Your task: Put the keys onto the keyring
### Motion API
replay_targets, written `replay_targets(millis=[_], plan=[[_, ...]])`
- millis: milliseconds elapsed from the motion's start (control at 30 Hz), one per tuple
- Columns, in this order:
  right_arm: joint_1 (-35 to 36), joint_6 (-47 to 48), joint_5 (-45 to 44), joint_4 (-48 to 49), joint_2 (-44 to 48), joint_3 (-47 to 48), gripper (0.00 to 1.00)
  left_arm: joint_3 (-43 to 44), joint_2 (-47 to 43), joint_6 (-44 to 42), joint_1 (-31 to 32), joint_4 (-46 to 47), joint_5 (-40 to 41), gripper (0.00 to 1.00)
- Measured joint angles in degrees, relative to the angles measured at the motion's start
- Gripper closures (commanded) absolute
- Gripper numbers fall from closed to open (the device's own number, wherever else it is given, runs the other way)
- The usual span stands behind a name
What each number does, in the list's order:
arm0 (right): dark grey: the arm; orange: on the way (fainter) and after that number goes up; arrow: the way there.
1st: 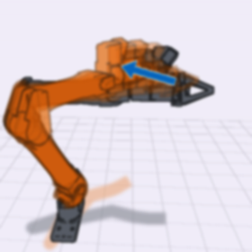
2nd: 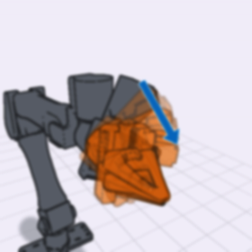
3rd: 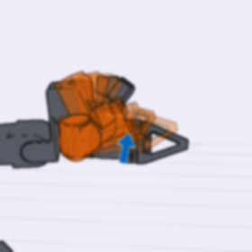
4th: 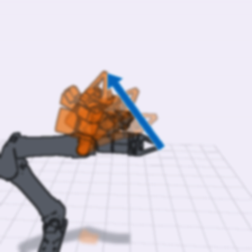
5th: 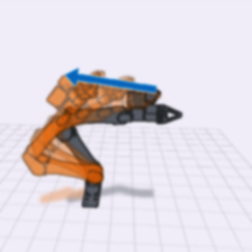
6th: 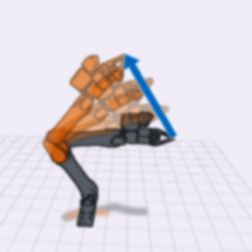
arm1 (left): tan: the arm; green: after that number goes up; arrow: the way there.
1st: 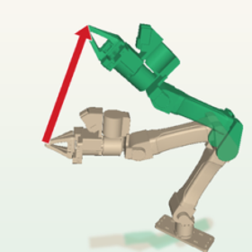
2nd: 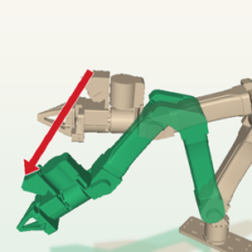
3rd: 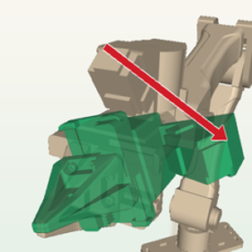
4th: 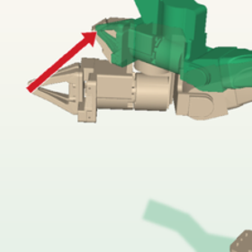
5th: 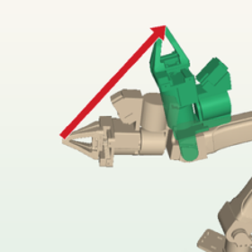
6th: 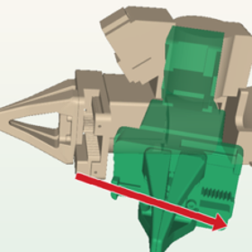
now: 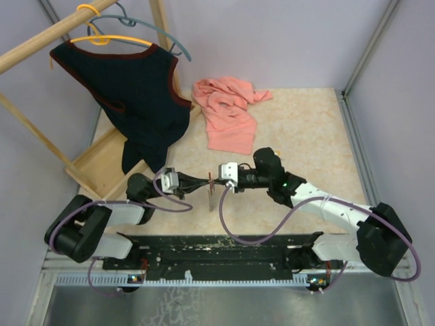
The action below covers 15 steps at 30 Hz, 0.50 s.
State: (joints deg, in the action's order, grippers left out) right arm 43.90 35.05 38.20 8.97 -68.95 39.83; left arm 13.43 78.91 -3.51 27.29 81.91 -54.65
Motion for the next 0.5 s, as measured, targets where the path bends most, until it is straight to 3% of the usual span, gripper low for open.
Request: replay_targets(millis=[300, 500], plan=[[1.7, 4.7, -4.8, 0.8, 0.6, -0.1, 1.0, 0.4, -3.6, 3.7, 0.0, -5.7, 4.9, 1.0], [2.9, 7.2, -8.6, 1.8, 0.6, -0.7, 1.0, 0.3, -2.3, 10.0, 0.4, -3.0, 8.5, 1.0]])
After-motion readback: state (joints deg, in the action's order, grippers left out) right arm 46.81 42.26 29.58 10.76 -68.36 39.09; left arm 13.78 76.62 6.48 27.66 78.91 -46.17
